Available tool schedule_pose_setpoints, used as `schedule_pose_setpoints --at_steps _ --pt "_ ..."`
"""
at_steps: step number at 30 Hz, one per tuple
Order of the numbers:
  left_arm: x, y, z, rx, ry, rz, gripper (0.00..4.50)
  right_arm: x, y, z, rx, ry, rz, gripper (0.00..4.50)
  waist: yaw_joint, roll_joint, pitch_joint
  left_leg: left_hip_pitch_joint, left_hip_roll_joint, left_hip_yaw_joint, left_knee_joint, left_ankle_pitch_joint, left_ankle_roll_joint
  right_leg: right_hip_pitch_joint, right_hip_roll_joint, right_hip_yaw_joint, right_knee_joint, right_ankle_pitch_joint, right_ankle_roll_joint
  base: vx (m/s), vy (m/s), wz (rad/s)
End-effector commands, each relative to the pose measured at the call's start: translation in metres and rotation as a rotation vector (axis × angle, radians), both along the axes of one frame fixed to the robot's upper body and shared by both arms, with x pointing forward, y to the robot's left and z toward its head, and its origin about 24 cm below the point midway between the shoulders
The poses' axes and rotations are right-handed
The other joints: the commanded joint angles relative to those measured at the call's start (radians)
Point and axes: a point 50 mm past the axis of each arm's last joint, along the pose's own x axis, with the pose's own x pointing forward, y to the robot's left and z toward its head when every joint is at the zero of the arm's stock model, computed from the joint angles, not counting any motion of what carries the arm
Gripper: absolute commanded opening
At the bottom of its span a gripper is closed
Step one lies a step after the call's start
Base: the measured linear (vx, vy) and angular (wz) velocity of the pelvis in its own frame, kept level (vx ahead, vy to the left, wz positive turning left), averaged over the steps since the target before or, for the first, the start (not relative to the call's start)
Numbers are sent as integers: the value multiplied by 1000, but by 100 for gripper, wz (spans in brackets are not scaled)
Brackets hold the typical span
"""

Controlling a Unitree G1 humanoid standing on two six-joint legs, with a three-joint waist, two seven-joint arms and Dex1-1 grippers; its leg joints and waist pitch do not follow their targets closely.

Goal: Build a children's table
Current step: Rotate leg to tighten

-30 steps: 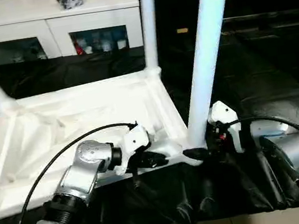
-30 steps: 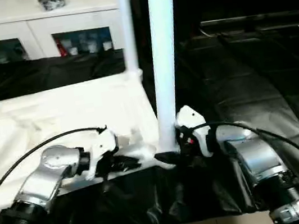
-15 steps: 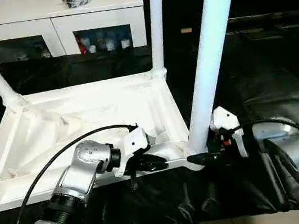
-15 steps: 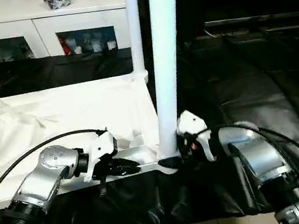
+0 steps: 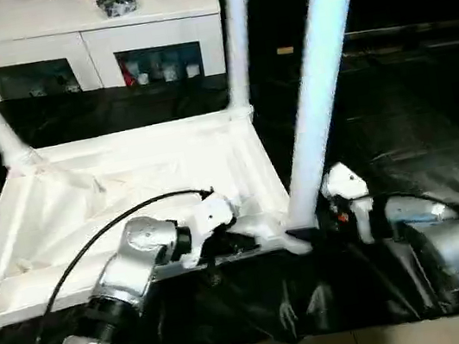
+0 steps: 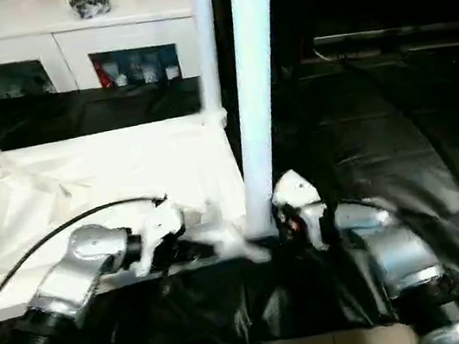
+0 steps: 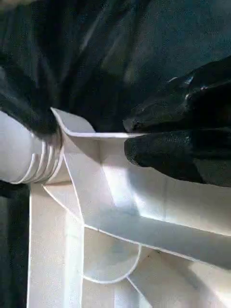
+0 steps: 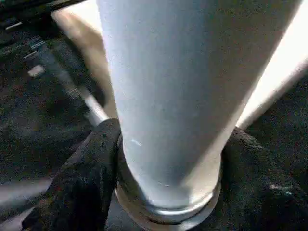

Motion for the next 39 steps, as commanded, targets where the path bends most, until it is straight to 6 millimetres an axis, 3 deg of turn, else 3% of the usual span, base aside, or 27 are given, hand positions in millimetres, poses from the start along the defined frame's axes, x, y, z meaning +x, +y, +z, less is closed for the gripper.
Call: schedule_pose_setpoints --at_steps 1,4,5,6,7,9,11,12,16,18,20,22,24,27,29,30,33,36,39 --pt "6 -34 9 -62 -44 47 0 1 35 -15 9 27 -55 272 -13 -1 -48 24 31 -29 -75 -410 -35 19 -53 21 -93 -540 -136 0 0 0" --pt "4 -45 8 -80 -34 59 0 7 46 -16 37 35 -134 272 -25 -3 -47 22 29 -35 -77 -434 -32 19 -52 16 -100 -598 -103 0 0 0" --pt "3 -52 8 -87 -29 64 0 11 52 -16 42 35 -183 272 -30 -8 -45 21 26 -37 -77 -448 -29 17 -50 12 -107 -626 -89 0 0 0" --pt "3 -52 8 -87 -29 64 0 11 52 -16 42 35 -183 272 -31 -5 -45 24 26 -38 -76 -452 -30 15 -51 12 -107 -636 -85 0 0 0" --pt "0 -63 7 -92 -28 50 0 15 67 -14 70 39 -221 272 -37 -8 -45 25 24 -39 -74 -465 -27 12 -51 9 -114 -657 -77 0 0 0" --pt "-2 -69 7 -89 -36 35 0 15 79 -11 111 54 -189 272 -49 -10 -43 23 23 -42 -73 -480 -25 10 -52 4 -120 -689 -64 0 0 0" --pt "-2 -69 7 -82 -46 34 0 15 80 -9 126 62 -180 342 -51 -4 -44 22 25 -45 -78 -487 -22 15 -52 1 -120 -673 -59 0 0 0" --pt "-2 -69 7 -82 -46 34 0 15 80 -9 125 62 -181 342 -50 2 -46 25 28 -47 -82 -493 -24 15 -52 1 -120 -640 -68 0 0 0" --pt "-1 -59 7 -74 -55 19 0 17 65 -6 125 65 -191 387 -50 2 -46 25 30 -48 -87 -515 -28 17 -52 0 -115 -565 -95 0 0 0" --pt "-2 -48 9 -78 -48 -19 0 19 47 -6 72 57 -172 397 -45 0 -48 27 31 -45 -85 -508 -21 18 -54 3 -113 -543 -109 0 0 0" --pt "-2 -42 9 -75 -45 -36 0 19 37 -6 44 53 -156 423 -39 0 -49 25 33 -43 -85 -482 -16 18 -56 8 -109 -514 -121 0 0 0" --pt "-1 -36 10 -64 -50 -48 0 19 29 -6 14 48 -126 436 -35 -9 -51 16 33 -37 -84 -433 -8 25 -55 13 -97 -446 -147 0 0 0" --pt "-4 -30 10 -68 -37 -86 0 17 22 -4 -27 27 -58 447 -28 -7 -56 10 34 -34 -81 -365 6 33 -59 16 -87 -394 -164 0 0 0" --pt "-7 -21 12 -68 -18 -142 0 10 16 3 -14 23 76 447 -19 -12 -59 6 35 -27 -72 -292 35 36 -56 19 -73 -296 -200 0 0 0" --pt "-8 -17 13 -64 -12 -169 0 6 14 6 -11 27 141 447 -10 -6 -58 12 37 -21 -67 -282 43 29 -54 21 -70 -288 -214 0 0 0" --pt "-9 -14 13 -59 -5 -181 0 4 12 7 -13 26 172 447 -6 -6 -61 8 38 -20 -66 -253 44 36 -54 20 -63 -259 -222 0 0 0" --pt "-11 -8 12 -53 17 -231 0 1 7 13 1 24 231 431 6 -7 -66 8 41 -17 -62 -192 56 39 -49 17 -49 -169 -246 0 0 0" --pt "-11 -4 12 -42 28 -248 0 -2 3 16 9 28 279 397 14 -6 -65 11 44 -15 -61 -193 58 38 -48 15 -46 -156 -254 0 0 0" --pt "-11 -2 13 -46 37 -257 0 -6 0 15 -9 39 320 370 14 -5 -62 14 46 -13 -66 -236 43 36 -50 16 -51 -207 -246 0 0 0"
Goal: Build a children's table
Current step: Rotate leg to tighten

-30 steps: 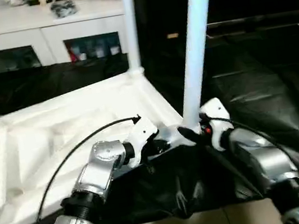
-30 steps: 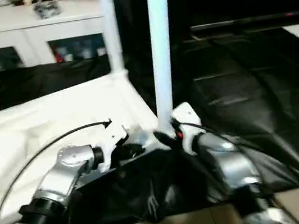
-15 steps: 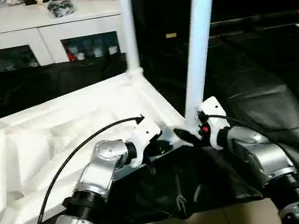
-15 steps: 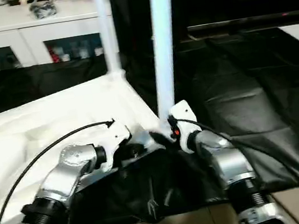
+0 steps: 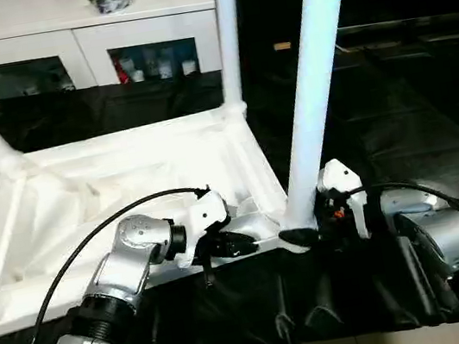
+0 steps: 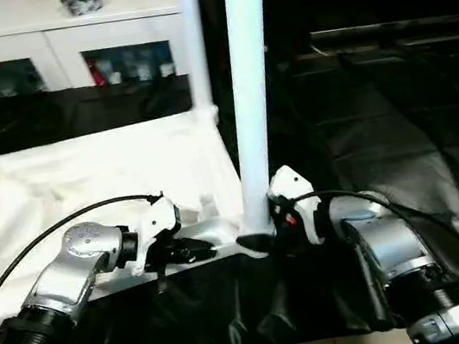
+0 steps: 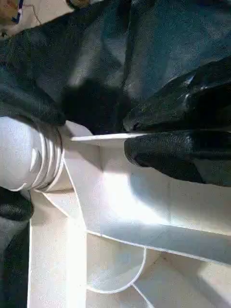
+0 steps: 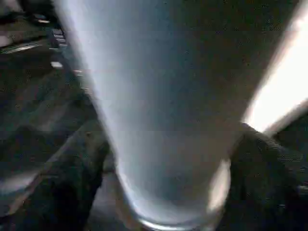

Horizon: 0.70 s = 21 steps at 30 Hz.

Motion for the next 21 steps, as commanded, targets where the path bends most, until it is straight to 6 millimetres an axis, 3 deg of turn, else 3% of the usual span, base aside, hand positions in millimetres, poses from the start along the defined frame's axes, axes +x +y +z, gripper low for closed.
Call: schedule_pose_setpoints --at_steps 1,3,10,18,21 --pt "-4 -14 6 -31 -7 -101 0 -4 5 3 -9 -14 69 370 -2 -10 -61 19 38 -12 -64 -248 40 42 -47 34 -52 -224 -231 0 0 0" --pt "-4 -12 6 -25 1 -114 0 -6 4 2 -24 -10 94 344 -2 -12 -59 24 38 -11 -65 -273 27 39 -48 37 -58 -268 -217 0 0 0" --pt "-3 -8 4 -10 4 -116 0 -6 9 2 -22 -11 115 284 -2 -10 -59 19 36 -14 -67 -278 17 41 -50 36 -61 -299 -200 0 0 0" --pt "0 -11 4 -20 -20 -52 0 -9 15 -6 -22 1 111 270 1 -11 -60 18 36 -14 -65 -260 24 41 -50 36 -58 -286 -204 0 0 0" --pt "7 -19 3 -32 -57 60 0 -4 20 -13 -16 -14 -23 269 -5 -14 -57 19 34 -15 -67 -282 11 38 -51 36 -63 -320 -195 0 0 0"
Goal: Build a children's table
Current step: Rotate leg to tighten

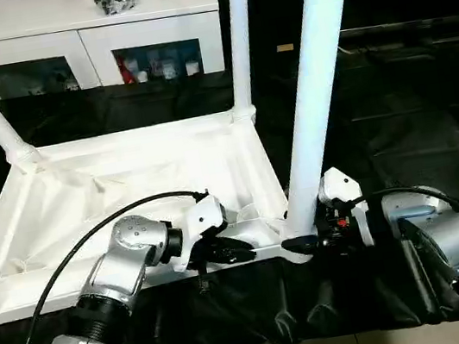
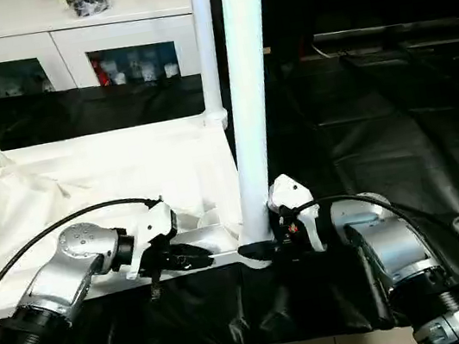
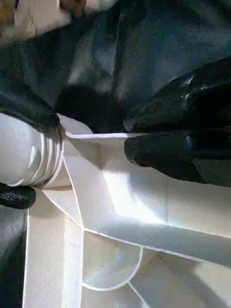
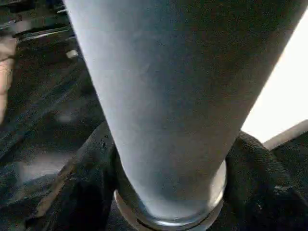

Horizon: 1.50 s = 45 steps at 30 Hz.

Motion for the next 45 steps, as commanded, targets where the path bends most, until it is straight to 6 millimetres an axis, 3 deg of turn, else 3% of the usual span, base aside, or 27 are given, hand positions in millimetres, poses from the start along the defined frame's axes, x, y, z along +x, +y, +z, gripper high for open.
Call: schedule_pose_setpoints --at_steps 1,4,5,6,8,10,14,17,23,26,29,30,31,32,35,42,44,45 --pt "7 -25 7 -59 -47 53 0 2 19 -9 0 -9 -64 269 -4 -15 -57 17 32 -17 -69 -283 9 38 -52 34 -66 -337 -187 0 0 0" --pt "9 -33 9 -78 -54 89 0 7 24 -13 6 -14 -168 268 -12 -15 -53 19 31 -20 -73 -308 -6 33 -53 34 -76 -404 -161 0 0 0" --pt "12 -42 11 -92 -64 147 0 13 33 -18 20 -3 -282 268 -17 -14 -51 21 30 -20 -74 -325 -10 30 -51 34 -79 -425 -154 0 0 0" --pt "14 -47 12 -100 -66 178 0 15 37 -20 26 9 -332 268 -24 -8 -51 22 29 -22 -75 -340 -18 29 -51 33 -81 -440 -150 0 0 0" --pt "15 -53 13 -110 -63 201 0 19 44 -21 33 10 -394 268 -32 -7 -52 21 26 -26 -76 -355 -23 33 -49 29 -83 -461 -138 0 0 0" --pt "16 -63 13 -121 -60 232 0 24 55 -21 47 11 -461 268 -39 -4 -51 22 25 -25 -76 -367 -26 27 -48 30 -88 -467 -132 0 0 0" --pt "13 -75 12 -126 -59 234 0 22 82 -14 119 19 -427 268 -45 -6 -53 19 24 -25 -75 -352 -16 30 -47 32 -89 -431 -131 0 0 0" --pt "11 -74 11 -117 -69 202 0 20 83 -12 126 15 -399 338 -46 -4 -56 15 24 -23 -75 -327 -2 33 -46 33 -82 -382 -143 0 0 0" --pt "10 -59 12 -93 -103 134 0 16 62 -14 2 -65 -278 394 -41 -6 -56 15 27 -24 -76 -326 -1 36 -48 32 -81 -372 -148 0 0 0" --pt "6 -50 12 -85 -84 74 0 12 49 -10 11 -58 -177 394 -40 -12 -57 13 26 -21 -74 -314 14 39 -49 34 -79 -361 -151 0 0 0" --pt "3 -44 11 -79 -68 26 0 8 41 -5 24 -50 -118 394 -29 -9 -60 13 31 -19 -71 -273 33 40 -48 36 -70 -291 -177 0 0 0" --pt "2 -39 12 -71 -68 -8 0 5 35 -1 36 -42 -62 394 -24 -17 -61 13 31 -16 -68 -259 41 41 -48 35 -66 -267 -186 0 0 0" --pt "2 -38 12 -69 -69 -12 0 4 33 0 38 -40 -51 394 -21 -14 -61 12 31 -17 -68 -254 43 42 -48 35 -63 -261 -190 0 0 0" --pt "3 -35 12 -66 -73 -19 0 3 30 1 40 -36 -27 367 -17 -11 -62 13 33 -16 -67 -240 49 43 -48 35 -61 -244 -196 0 0 0" --pt "4 -28 12 -62 -60 -44 0 0 23 4 33 -26 35 359 -12 -12 -62 15 34 -14 -65 -236 48 41 -47 34 -58 -233 -211 0 0 0" --pt "2 -19 15 -62 -13 -109 0 -4 15 8 33 -4 123 312 4 -15 -60 18 36 -13 -66 -251 37 37 -51 35 -60 -280 -205 0 0 0" --pt "2 -15 14 -50 -1 -142 0 -7 12 8 5 6 176 288 6 -9 -61 17 36 -14 -66 -246 35 39 -51 36 -58 -272 -206 0 0 0" --pt "2 -15 14 -50 -1 -142 0 -7 12 8 5 6 176 278 6 -13 -61 16 35 -13 -65 -242 36 40 -50 35 -59 -268 -205 0 0 0"
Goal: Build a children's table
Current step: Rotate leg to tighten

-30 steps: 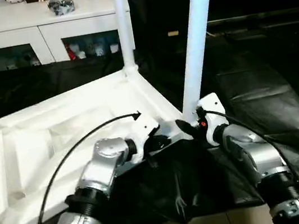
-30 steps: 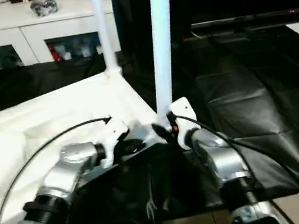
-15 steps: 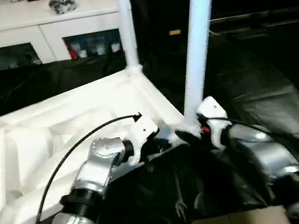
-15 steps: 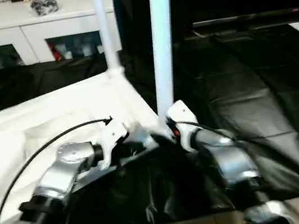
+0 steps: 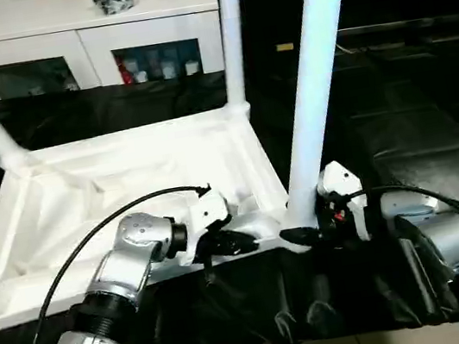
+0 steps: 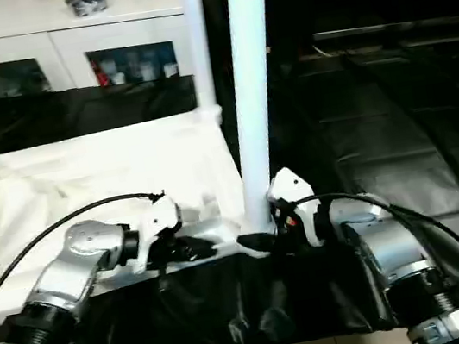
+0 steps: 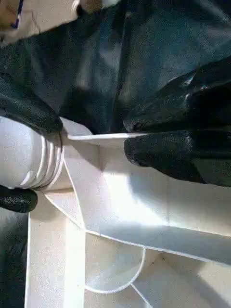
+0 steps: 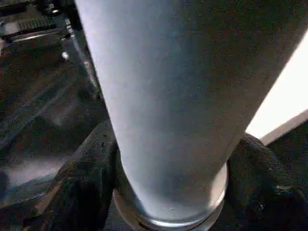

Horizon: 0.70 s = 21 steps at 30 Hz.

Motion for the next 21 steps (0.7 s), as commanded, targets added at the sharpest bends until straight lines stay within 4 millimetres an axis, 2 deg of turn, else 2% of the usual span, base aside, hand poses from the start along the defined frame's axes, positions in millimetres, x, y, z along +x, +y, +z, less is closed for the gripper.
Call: schedule_pose_setpoints --at_steps 1,10,12,13,15,16,17,18,20,21 --pt "1 -15 11 -40 -27 -91 0 -7 16 2 12 1 131 278 0 -12 -61 17 35 -13 -62 -244 38 41 -51 36 -57 -264 -209 0 0 0" --pt "0 -17 9 -60 -1 -70 0 -15 19 -6 27 37 128 267 7 -14 -60 18 37 -12 -62 -246 40 39 -51 36 -57 -264 -213 0 0 0" --pt "5 -21 9 -64 -28 14 0 -11 22 -8 42 15 48 267 6 -15 -56 19 36 -13 -64 -256 33 37 -50 37 -60 -286 -204 0 0 0" --pt "10 -26 10 -71 -55 84 0 -4 26 -12 51 -1 -72 267 6 -15 -55 20 36 -13 -64 -263 30 36 -51 37 -62 -299 -201 0 0 0" --pt "14 -32 10 -82 -71 160 0 6 30 -17 52 -16 -226 267 -3 -18 -52 17 31 -16 -68 -281 11 35 -52 35 -67 -347 -187 0 0 0" --pt "15 -35 10 -87 -69 183 0 9 32 -19 51 -23 -282 267 -10 -20 -53 19 29 -18 -70 -286 0 36 -54 33 -72 -387 -171 0 0 0" --pt "15 -37 10 -87 -71 201 0 11 35 -21 54 -25 -315 266 -16 -16 -51 22 29 -19 -70 -301 -5 32 -53 33 -77 -414 -162 0 0 0" --pt "16 -39 10 -86 -72 227 0 13 38 -22 56 -28 -343 266 -21 -17 -50 20 29 -21 -72 -312 -5 34 -53 33 -79 -430 -151 0 0 0" --pt "17 -48 8 -87 -75 268 0 18 48 -25 66 -25 -441 266 -30 -15 -49 21 28 -21 -73 -326 -8 29 -51 33 -81 -432 -147 0 0 0" --pt "18 -50 7 -90 -72 285 0 19 53 -25 74 -24 -464 266 -33 -12 -50 20 27 -22 -73 -330 -10 31 -50 32 -81 -437 -146 0 0 0"
